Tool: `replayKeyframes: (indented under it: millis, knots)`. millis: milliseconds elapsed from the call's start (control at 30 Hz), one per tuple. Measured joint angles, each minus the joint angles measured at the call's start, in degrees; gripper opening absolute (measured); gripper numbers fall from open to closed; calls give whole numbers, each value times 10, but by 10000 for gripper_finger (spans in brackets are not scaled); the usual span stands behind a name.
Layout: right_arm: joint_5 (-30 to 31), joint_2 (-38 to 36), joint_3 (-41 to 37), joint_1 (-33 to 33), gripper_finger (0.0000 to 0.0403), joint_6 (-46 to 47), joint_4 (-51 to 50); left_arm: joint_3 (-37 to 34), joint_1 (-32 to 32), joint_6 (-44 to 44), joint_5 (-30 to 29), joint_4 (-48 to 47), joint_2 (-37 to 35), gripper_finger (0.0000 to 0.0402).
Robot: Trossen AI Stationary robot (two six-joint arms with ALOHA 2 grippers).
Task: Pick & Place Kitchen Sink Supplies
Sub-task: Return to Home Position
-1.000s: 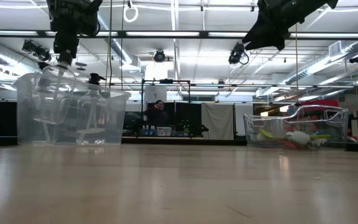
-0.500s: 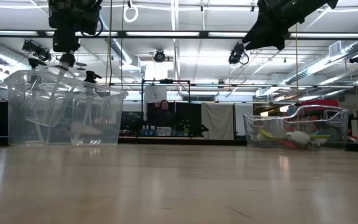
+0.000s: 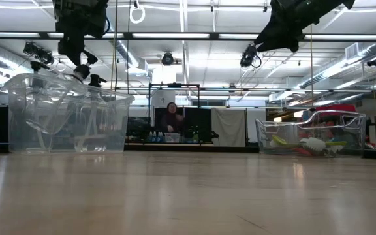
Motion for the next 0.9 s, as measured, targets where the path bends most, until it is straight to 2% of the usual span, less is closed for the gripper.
replayKeyframes:
  millis: [200, 400, 500, 667, 900]
  knots:
    - [-5, 0, 0, 0, 166, -8, 37, 78, 0, 0, -38, -2, 0, 271]
    - [-5, 0, 0, 0, 166, -8, 78, 197, -2, -23, -39, -17, 0, 254]
    - [-5, 0, 0, 0, 166, -8, 78, 232, -19, -36, -38, -40, -7, 242]
    - [-5, 0, 0, 0, 166, -8, 78, 223, -69, -71, -11, -43, -52, 207]
    - [-5, 0, 0, 0, 166, -12, 77, 167, -136, -146, -12, -43, -120, 119]
